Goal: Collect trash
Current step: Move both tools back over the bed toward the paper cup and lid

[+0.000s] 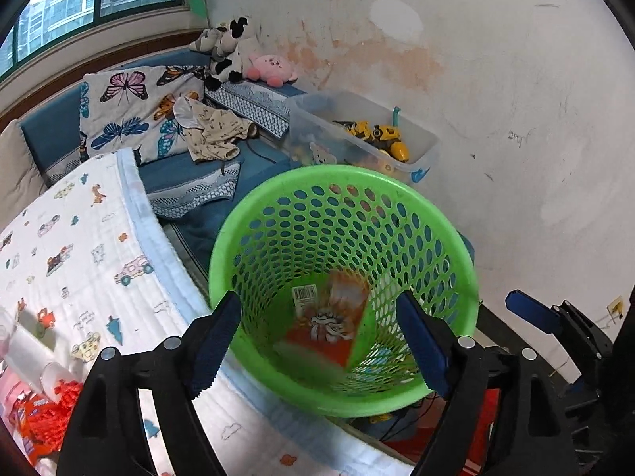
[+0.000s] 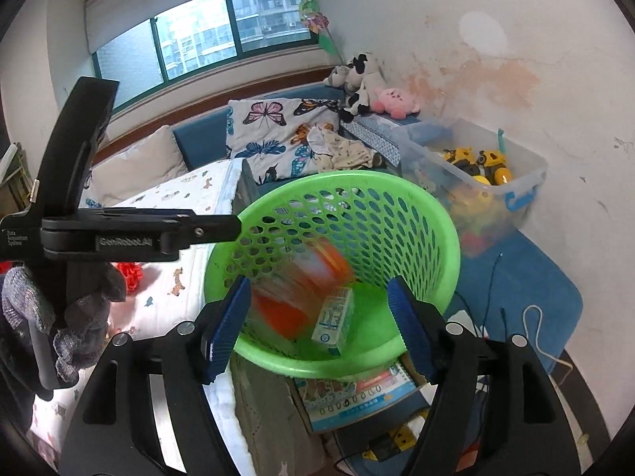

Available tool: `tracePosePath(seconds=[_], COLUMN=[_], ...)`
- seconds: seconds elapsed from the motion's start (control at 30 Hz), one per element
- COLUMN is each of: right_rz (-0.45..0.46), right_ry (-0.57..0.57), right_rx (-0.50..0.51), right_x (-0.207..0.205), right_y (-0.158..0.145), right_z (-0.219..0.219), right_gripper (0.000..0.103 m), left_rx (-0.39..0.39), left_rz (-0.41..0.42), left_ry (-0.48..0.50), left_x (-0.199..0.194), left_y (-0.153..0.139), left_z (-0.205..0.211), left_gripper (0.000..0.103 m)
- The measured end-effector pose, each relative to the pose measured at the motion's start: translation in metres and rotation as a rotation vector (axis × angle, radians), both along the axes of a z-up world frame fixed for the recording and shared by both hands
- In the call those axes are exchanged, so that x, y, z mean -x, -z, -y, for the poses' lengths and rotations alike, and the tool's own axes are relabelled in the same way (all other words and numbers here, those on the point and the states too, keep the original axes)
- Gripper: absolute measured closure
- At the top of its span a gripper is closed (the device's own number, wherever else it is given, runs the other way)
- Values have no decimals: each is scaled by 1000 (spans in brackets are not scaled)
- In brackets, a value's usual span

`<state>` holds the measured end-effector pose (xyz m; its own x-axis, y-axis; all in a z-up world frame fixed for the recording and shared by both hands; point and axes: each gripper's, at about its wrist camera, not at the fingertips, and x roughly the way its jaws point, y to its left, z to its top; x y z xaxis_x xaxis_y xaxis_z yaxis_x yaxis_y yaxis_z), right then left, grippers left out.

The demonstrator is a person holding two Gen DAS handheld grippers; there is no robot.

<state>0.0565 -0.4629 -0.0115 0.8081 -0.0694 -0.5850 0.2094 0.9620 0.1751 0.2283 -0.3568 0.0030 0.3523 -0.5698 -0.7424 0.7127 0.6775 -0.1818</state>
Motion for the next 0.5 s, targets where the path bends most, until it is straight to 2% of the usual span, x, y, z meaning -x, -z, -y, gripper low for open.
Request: tracePosePath(seconds=[0.23,0.5], right_rz=[23,43], right_ry=[-25,-77], right_rx=[-7,-31], right_x=[16,25], right_y=[-4,-6], right_z=[-23,-58], right_gripper=[27,24], left_rx=[54,83], left_rz=[34,83], left_ry=[-50,-164], left_x=[18,48], left_y=[-25,-37], left_z=[-52,-145], left_gripper=[25,25])
